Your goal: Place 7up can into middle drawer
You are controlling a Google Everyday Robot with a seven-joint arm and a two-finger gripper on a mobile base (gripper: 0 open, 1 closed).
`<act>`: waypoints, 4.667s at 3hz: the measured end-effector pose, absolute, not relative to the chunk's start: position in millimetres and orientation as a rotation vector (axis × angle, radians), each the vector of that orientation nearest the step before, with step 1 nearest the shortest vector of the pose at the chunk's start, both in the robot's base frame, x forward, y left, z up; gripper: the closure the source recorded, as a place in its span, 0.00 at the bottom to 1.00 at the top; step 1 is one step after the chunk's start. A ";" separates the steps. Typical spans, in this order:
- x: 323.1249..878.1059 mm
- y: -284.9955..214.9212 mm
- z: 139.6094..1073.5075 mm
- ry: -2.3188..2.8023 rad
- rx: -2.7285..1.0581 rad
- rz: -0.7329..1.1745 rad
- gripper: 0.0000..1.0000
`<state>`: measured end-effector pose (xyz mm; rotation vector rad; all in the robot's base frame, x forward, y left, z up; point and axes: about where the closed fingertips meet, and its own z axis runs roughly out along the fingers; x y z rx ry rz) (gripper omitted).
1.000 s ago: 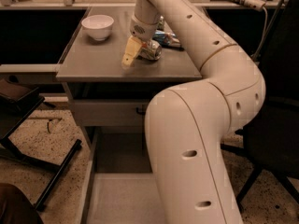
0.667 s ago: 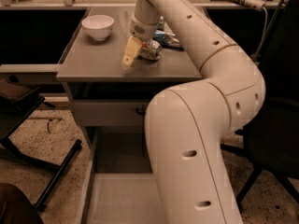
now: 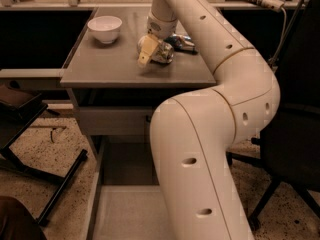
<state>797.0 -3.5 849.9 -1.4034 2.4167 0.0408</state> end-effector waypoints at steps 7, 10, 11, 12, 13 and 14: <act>807.4 -57.4 829.3 2.562 -1.317 -0.115 0.40; 790.0 -84.8 871.0 2.514 -1.327 -0.078 1.00; 764.7 -124.3 885.8 2.510 -1.350 -0.024 1.00; 725.2 -175.9 890.9 2.521 -1.385 0.051 1.00; 695.5 -211.3 889.5 2.492 -1.451 0.041 1.00; 695.7 -211.3 889.4 2.492 -1.451 0.041 1.00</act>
Offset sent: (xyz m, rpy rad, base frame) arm 0.0230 -0.0126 -0.0018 -0.0822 0.0333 -0.0547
